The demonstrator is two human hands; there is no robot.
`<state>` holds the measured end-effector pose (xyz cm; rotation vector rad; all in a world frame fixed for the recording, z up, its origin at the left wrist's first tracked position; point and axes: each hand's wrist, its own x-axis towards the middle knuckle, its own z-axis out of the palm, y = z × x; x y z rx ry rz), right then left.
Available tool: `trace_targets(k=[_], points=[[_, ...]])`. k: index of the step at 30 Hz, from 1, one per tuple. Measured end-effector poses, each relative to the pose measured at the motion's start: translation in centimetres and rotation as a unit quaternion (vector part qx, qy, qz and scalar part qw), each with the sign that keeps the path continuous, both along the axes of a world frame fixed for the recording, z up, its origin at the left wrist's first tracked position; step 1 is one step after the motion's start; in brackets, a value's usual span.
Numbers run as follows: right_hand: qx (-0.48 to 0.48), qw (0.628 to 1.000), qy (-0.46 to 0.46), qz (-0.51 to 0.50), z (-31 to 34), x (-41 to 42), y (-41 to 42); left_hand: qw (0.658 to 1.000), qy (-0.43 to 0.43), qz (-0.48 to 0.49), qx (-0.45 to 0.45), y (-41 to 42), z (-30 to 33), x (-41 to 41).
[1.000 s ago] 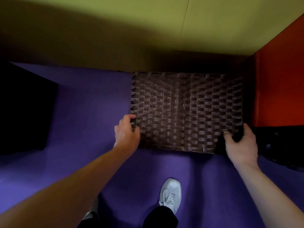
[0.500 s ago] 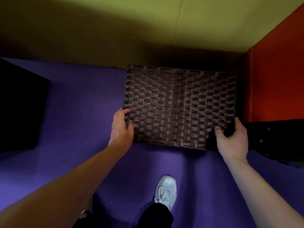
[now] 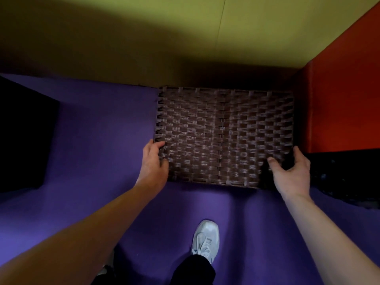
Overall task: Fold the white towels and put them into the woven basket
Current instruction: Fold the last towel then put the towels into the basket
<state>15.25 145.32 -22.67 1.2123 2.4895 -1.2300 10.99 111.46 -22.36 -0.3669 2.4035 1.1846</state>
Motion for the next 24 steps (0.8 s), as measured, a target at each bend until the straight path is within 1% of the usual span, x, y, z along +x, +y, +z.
trace_targets(k=[5, 10, 15, 19, 21, 24], points=[[0.004, 0.999, 0.033, -0.017, 0.2, -0.6, 0.2, 1.0, 0.0, -0.004, -0.001, -0.3, 0.1, -0.5], [0.015, 1.0, 0.009, 0.002, 0.1, -1.1, 0.2, 1.0, 0.003, -0.016, -0.003, -0.2, 0.0, -0.6], [0.021, 1.0, 0.007, -0.006, 0.2, -0.9, 0.1, 1.0, 0.001, -0.029, -0.006, -0.5, 0.2, -0.7], [0.041, 0.999, 0.013, 0.025, 0.8, -0.9, -0.3, 0.999, -0.003, -0.042, -0.014, -0.5, 0.2, -1.0], [0.076, 0.996, 0.009, 0.053, 1.4, -0.8, -0.8, 0.998, 0.009, -0.054, -0.022, -0.7, 0.4, -1.0], [0.124, 0.985, 0.023, 0.12, 2.9, -1.0, -2.1, 0.991, 0.048, -0.1, -0.074, -1.4, 1.3, -1.3]])
